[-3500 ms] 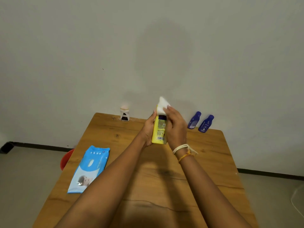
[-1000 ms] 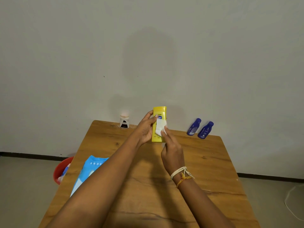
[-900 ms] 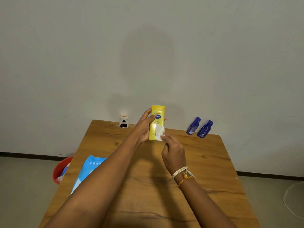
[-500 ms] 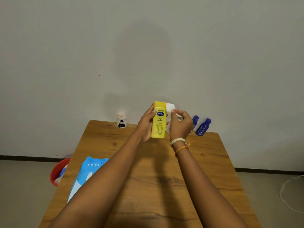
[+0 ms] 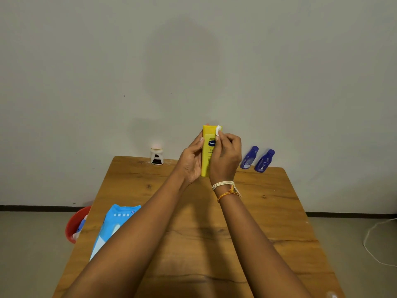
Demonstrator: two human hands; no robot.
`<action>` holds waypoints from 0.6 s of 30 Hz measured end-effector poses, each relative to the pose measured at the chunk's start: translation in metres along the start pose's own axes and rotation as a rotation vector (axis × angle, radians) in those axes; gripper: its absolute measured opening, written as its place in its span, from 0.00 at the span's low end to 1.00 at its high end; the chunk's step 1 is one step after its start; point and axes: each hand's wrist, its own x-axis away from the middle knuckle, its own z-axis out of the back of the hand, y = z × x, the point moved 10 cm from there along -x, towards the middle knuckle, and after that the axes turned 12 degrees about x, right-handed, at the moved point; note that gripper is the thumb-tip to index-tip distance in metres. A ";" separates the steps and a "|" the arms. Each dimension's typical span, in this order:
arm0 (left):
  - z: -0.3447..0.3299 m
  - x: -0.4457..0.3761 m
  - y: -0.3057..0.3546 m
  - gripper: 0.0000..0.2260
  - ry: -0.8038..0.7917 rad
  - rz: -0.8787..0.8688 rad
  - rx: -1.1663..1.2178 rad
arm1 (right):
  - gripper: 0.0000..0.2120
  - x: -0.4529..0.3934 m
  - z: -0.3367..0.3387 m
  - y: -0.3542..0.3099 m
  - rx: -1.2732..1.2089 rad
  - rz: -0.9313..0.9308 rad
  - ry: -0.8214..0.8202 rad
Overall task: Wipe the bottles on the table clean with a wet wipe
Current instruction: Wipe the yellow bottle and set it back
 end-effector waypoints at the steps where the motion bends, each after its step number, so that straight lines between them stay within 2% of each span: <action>1: 0.001 0.000 -0.001 0.16 -0.002 0.004 0.025 | 0.12 0.002 -0.002 -0.006 0.028 0.053 -0.016; 6: 0.009 0.000 -0.005 0.18 0.029 0.020 0.075 | 0.14 0.026 -0.016 -0.037 0.172 0.386 -0.137; 8: 0.011 0.002 -0.004 0.19 0.057 0.007 0.072 | 0.14 0.030 -0.015 -0.035 0.172 0.449 -0.168; 13: 0.002 0.009 -0.001 0.16 0.018 0.009 0.050 | 0.11 0.001 0.003 0.006 0.090 0.199 -0.060; 18: -0.004 0.009 -0.004 0.17 -0.001 0.030 0.032 | 0.13 -0.003 0.002 -0.002 0.095 0.235 -0.083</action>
